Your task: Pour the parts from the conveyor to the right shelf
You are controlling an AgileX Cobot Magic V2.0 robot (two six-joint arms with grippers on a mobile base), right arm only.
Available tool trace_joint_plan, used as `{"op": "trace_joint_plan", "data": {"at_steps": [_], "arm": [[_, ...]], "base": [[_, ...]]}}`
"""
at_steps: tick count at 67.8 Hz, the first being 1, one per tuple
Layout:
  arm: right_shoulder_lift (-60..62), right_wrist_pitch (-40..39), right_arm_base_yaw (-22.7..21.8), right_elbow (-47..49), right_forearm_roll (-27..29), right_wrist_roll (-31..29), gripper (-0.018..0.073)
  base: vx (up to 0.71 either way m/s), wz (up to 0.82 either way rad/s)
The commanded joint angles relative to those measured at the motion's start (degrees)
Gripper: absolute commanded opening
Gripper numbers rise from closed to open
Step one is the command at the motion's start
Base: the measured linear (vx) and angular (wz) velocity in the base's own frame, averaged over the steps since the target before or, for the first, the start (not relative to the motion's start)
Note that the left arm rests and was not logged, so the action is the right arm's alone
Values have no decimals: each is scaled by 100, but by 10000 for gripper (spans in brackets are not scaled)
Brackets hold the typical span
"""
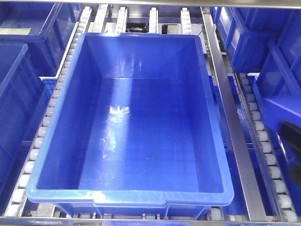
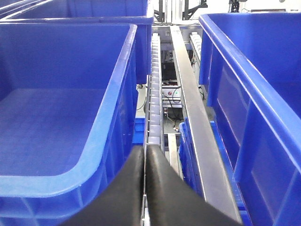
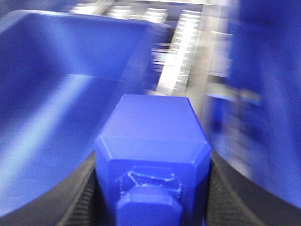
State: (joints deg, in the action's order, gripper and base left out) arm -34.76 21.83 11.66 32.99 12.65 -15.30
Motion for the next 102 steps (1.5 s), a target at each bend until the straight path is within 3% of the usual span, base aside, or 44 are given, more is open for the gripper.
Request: {"op": "trace_joint_plan", "data": {"at_steps": [1, 22, 43, 57, 83, 102], "arm": [[-503, -481, 489, 458, -188, -30, -6], [-2853, -120, 1577, 1883, -291, 283, -6], [-5047, 1232, 1968, 3907, -593, 307, -6], [-6282, 1864, 1975, 5190, -674, 301, -6], [-8203, 3835, 1975, 7631, -805, 257, -6], [-8839, 3961, 1969, 8223, -1136, 365, -6]], "base": [[0, 0], [0, 0], [0, 0], [0, 0], [0, 0], [0, 0]]}}
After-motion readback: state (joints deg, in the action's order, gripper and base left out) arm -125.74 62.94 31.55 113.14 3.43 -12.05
